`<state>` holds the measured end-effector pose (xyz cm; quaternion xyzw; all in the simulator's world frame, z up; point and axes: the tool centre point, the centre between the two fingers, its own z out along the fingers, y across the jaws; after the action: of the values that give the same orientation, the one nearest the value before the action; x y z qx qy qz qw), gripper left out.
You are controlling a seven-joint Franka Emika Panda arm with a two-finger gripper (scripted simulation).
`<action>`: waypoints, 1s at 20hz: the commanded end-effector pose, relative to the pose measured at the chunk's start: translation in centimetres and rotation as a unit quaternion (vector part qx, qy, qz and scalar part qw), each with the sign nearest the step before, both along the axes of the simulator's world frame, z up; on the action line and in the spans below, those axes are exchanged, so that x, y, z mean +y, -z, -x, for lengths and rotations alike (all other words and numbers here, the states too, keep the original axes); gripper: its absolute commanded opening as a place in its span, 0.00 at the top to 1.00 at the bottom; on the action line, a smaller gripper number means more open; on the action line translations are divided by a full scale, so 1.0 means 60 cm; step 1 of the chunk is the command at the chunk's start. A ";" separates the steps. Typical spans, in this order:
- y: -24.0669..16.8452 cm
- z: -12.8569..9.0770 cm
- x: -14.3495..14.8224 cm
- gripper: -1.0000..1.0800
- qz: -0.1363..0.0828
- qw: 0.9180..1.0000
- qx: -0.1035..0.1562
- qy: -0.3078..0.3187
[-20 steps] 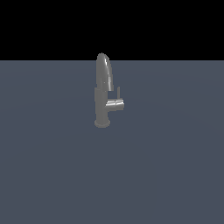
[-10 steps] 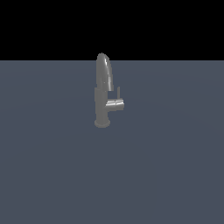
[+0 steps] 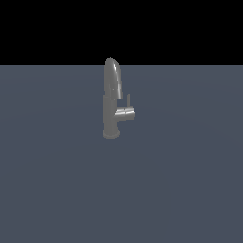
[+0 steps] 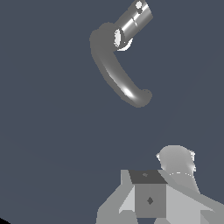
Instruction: Turn on the faucet by rotating a designated handle.
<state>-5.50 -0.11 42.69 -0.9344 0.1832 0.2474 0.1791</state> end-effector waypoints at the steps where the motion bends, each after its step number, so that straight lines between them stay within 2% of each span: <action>1: 0.014 -0.021 -0.002 1.00 -0.015 1.000 0.019 0.015; 6: 0.045 -0.062 -0.008 1.00 -0.045 0.996 0.057 0.046; 11: 0.080 -0.100 -0.014 1.00 -0.076 0.990 0.096 0.077; 20: 0.152 -0.162 -0.025 1.00 -0.133 0.968 0.167 0.134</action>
<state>3.65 -1.51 34.33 -0.8256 0.2919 0.3850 0.2915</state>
